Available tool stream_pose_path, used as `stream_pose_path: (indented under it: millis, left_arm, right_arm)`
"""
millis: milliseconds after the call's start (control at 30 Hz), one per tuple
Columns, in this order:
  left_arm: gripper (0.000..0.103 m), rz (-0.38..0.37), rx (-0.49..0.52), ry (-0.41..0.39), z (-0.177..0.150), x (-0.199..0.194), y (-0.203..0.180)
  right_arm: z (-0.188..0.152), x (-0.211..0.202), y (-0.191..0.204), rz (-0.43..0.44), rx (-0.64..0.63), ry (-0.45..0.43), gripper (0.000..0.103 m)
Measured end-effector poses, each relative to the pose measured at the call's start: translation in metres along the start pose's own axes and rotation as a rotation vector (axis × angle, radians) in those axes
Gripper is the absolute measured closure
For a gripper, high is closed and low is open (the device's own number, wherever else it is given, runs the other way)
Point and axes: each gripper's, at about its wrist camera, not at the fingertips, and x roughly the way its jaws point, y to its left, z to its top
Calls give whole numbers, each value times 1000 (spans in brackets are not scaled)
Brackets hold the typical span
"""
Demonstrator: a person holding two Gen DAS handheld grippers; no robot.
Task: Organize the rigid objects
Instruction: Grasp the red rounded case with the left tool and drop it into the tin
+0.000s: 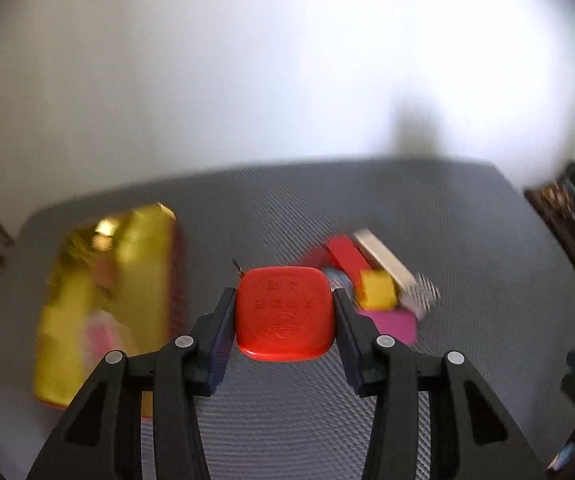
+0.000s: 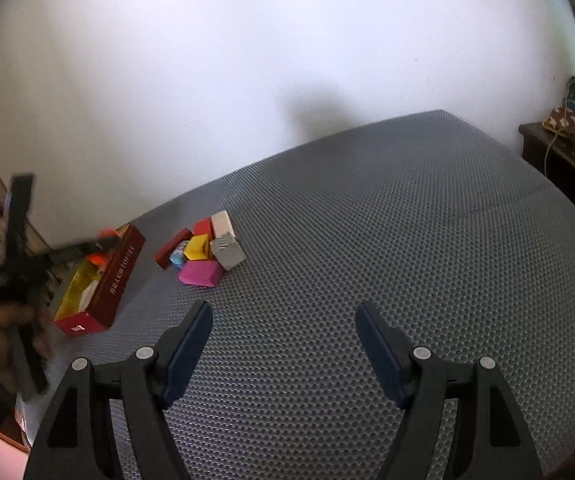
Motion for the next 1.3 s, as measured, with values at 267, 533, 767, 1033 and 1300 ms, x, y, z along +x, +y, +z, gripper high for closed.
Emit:
stream_pose_path:
  millis: [267,533,767,1033,1300]
  left_arm:
    - [61,137,-130,-102,65,-62,76]
    - [61,204,-202,-140,88,-94,116]
    - [61,241,-197,-110,81,-91,119]
    - [61,215,-222,-65,66,-62,130]
    - [61,208,-270,56,71,13,131]
  right_arm:
    - [8,-29,15,26,-51,-48,27]
    - [12,-32,21,40,-69,-57,27]
    - [18,-35,15,46,-56,-61,27]
    - [21,-28,5,48,-28,-23,27]
    - [19,-22,-4,22,-27,-4,27]
